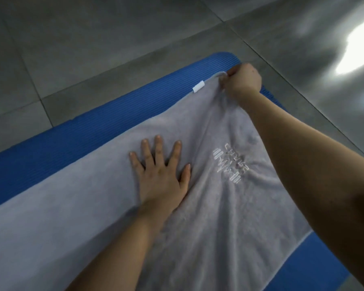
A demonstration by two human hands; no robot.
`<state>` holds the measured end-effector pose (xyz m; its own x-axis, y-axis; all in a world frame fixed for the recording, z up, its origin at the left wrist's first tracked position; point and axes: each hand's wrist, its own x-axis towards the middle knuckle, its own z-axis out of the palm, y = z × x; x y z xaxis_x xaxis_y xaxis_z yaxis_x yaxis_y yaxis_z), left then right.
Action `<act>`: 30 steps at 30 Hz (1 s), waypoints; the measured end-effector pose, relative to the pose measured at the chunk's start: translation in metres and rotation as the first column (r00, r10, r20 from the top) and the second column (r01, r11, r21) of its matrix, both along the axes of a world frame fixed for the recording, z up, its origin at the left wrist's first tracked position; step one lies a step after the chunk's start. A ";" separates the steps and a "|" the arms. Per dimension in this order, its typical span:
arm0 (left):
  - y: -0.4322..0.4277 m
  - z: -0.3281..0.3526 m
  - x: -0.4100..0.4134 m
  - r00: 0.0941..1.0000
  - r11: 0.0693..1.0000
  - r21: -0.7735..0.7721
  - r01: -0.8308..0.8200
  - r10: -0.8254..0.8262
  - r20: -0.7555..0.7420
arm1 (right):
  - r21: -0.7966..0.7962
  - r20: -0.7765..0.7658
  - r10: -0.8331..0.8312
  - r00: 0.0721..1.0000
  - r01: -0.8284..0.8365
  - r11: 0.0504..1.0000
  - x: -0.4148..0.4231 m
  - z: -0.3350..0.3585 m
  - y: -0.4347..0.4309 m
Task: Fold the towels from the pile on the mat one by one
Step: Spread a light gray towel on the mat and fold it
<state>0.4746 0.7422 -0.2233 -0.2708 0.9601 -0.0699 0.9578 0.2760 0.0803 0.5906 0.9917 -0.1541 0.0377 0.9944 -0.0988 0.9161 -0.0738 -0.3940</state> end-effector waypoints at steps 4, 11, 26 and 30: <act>0.001 0.003 0.001 1.000 1.000 -0.013 0.007 -0.007 0.022 | -0.061 -0.023 0.112 0.993 -0.113 0.992 0.010 -0.004 -0.022; 0.001 0.011 0.001 0.998 0.998 -0.067 -0.010 0.014 0.065 | 0.077 0.203 0.056 0.978 -0.073 0.994 0.130 -0.009 -0.159; -0.071 0.050 0.051 0.946 0.910 -0.259 0.323 -0.313 0.081 | 0.195 0.337 -0.161 0.928 0.098 0.976 0.234 -0.028 -0.263; -0.092 0.061 0.044 0.922 0.867 -0.321 0.381 -0.380 0.069 | 0.124 0.460 -0.146 0.876 0.100 0.987 0.236 -0.018 -0.269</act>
<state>0.5182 0.6503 -0.1627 0.1118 0.9129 -0.3925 0.9937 -0.0988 0.0532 0.8269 0.7231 -0.1724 0.1792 0.9824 0.0533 0.9810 -0.1825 0.0656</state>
